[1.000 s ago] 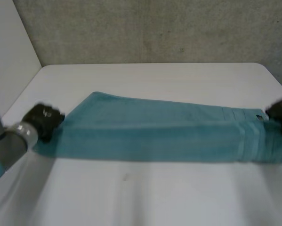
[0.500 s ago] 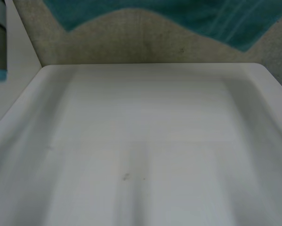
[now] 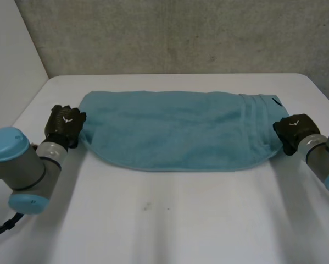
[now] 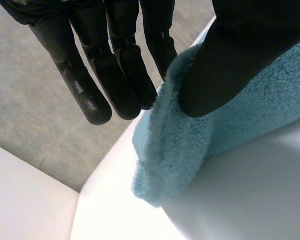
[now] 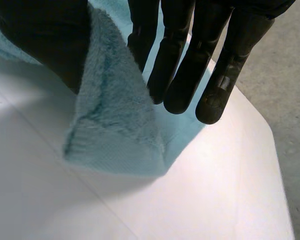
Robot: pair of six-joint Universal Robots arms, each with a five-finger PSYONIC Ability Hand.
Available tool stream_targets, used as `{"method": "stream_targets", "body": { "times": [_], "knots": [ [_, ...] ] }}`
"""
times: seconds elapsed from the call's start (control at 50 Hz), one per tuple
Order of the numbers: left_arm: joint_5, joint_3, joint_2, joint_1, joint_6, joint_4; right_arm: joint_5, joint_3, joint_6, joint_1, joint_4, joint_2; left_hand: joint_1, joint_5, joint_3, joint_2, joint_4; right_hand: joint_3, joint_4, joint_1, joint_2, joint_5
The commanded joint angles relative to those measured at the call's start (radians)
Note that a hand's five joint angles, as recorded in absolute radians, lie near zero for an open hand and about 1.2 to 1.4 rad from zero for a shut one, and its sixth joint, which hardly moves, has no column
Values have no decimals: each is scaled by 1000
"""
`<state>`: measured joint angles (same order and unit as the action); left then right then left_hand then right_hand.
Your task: Fold the laundry
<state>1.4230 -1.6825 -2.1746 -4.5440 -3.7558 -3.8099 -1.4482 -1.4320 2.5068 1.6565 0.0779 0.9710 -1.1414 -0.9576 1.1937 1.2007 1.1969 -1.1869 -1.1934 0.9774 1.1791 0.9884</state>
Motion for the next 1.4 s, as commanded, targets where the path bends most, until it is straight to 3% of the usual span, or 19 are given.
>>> {"method": "stream_targets", "body": {
  "times": [0.02, 0.06, 0.1, 0.12, 0.14, 0.2, 0.26, 0.4, 0.56, 0.72, 0.84, 0.9, 0.92, 0.94, 0.96, 1.0, 1.2, 1.3, 1.4],
  "knots": [
    [7, -167, 244, -68, -62, 298, -1, -73, -74, -23, -197, 189, -255, -264, 203, 196, 199, -209, -203, 419, 217, 233],
    [7, -210, 344, -99, -114, 455, -1, -106, -182, -82, -366, 261, -255, -264, 203, 196, 199, -209, -203, 419, 217, 233],
    [7, -224, 381, -107, -133, 507, 2, -142, -308, -128, -488, 313, -255, -264, 203, 196, 199, -209, -203, 419, 217, 233],
    [-1, -258, 480, -136, -175, 659, 2, -155, -351, -144, -524, 328, -255, -264, 203, 196, 199, -209, -203, 419, 217, 233],
    [-1, -258, 481, -136, -176, 661, 2, -168, -393, -158, -558, 342, -255, -264, 203, 196, 199, -209, -203, 419, 217, 233],
    [-16, -293, 584, -193, -220, 827, 3, -194, -506, -208, -613, 385, -255, -264, 203, 196, 199, -209, -203, 419, 217, 233],
    [-82, -293, 596, -194, -222, 851, 34, -189, -497, -219, -586, 402, -255, -264, 203, 196, 199, -209, -203, 419, 217, 233],
    [-190, -232, 510, -188, -214, 702, 81, -147, -374, -218, -427, 364, -255, -264, 203, 196, 199, -209, -203, 419, 217, 233],
    [-109, 65, 175, -46, -205, 397, 59, -24, -226, -169, -282, 155, -255, -264, 203, 196, 199, -209, -203, 419, 217, 233],
    [-46, 364, -107, 6, -219, 322, -49, 116, -158, -100, -132, 22, -255, -264, 203, 196, 199, -209, -203, 419, 217, 233],
    [-56, 441, -191, 17, -220, 311, -84, 189, -155, -78, -86, -75, -255, -264, 203, 196, 199, -209, -203, 419, 217, 233],
    [-62, 469, -240, 25, -220, 221, -110, 215, -155, -66, -86, -109, -255, -264, 203, 196, 199, -209, -203, 419, 217, 233],
    [-62, 468, -243, 31, -220, 199, -142, 226, -151, -54, -89, -127, -180, -189, 127, 120, 124, 539, 546, -330, -532, -516],
    [-61, 460, -243, 42, -220, 159, -155, 226, -148, -46, -87, -132, 405, 396, -458, -465, -461, 899, 905, -689, -891, -875],
    [-61, 460, -243, 42, -220, 159, -167, 225, -144, -40, -84, -135, 411, 402, -463, -470, -467, 1012, 1019, -803, -1005, -988],
    [-61, 434, -237, 62, -220, 112, -187, 225, -117, -37, -75, -135, 934, 925, -986, -993, -989, 1012, 1019, -803, -1005, -988],
    [-49, 278, -82, 83, -220, 76, -150, 116, 69, -49, 19, 81, 951, 942, -1004, -1011, -1007, 1012, 1019, -803, -1005, -988],
    [-55, 158, 39, 82, -208, 70, -40, -43, 136, -95, 72, 283, 948, 939, -1001, -1008, -1004, 1012, 1019, -803, -1005, -988],
    [-56, 47, 143, 82, -202, 72, 63, -142, 121, -185, 49, 368, 948, 939, -1001, -1008, -1004, 1012, 1019, -803, -1005, -988]
  ]
}}
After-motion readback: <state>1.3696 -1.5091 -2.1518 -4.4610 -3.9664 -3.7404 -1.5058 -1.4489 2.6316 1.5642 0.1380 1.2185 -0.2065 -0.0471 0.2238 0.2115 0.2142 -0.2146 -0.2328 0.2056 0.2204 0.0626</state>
